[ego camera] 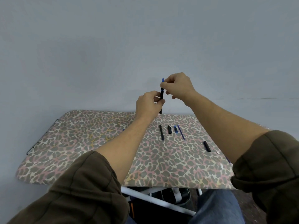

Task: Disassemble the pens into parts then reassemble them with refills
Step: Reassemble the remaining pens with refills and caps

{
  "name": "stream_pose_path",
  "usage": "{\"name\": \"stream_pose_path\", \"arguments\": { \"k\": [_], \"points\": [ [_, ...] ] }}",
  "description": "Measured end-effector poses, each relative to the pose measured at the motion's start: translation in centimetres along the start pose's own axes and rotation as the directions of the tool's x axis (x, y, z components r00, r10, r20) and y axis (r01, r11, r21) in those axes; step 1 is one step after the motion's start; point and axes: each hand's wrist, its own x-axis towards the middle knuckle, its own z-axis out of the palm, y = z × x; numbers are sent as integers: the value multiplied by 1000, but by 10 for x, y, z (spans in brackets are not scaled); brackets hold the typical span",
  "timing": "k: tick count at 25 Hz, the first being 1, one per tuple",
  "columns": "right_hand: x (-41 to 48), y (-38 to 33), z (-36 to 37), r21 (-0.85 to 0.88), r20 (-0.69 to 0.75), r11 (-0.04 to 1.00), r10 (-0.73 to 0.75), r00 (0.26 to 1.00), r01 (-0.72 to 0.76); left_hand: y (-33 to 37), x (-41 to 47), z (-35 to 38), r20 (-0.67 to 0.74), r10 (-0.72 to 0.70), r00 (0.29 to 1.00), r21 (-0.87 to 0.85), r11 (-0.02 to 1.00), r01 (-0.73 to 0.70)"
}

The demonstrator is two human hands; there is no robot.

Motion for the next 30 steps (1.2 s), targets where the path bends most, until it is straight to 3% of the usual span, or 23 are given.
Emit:
{"name": "stream_pose_path", "arguments": {
  "k": [2,5,10,14,26,30],
  "points": [
    [0,0,1,-29,-24,1000,0,1000,0,-1,-1,0,0,1,1000,-1,1000,-1],
    [-1,-1,1,84,12,996,10,1000,-11,-2,-1,1,-2,0,1000,-3,1000,0],
    [1,-3,2,31,-5,1000,1,1000,-1,-3,0,0,-15,-2,1000,0,1000,2],
    [0,-1,1,120,35,992,21,999,-25,-4,1,-1,-12,-4,1000,-13,1000,4],
    [0,0,2,80,39,997,16,999,-19,-5,3,1,-10,-4,1000,-12,1000,4],
    [0,0,-3,146,49,989,32,998,-39,-3,3,1,-8,-5,1000,-21,1000,5]
  ]
}}
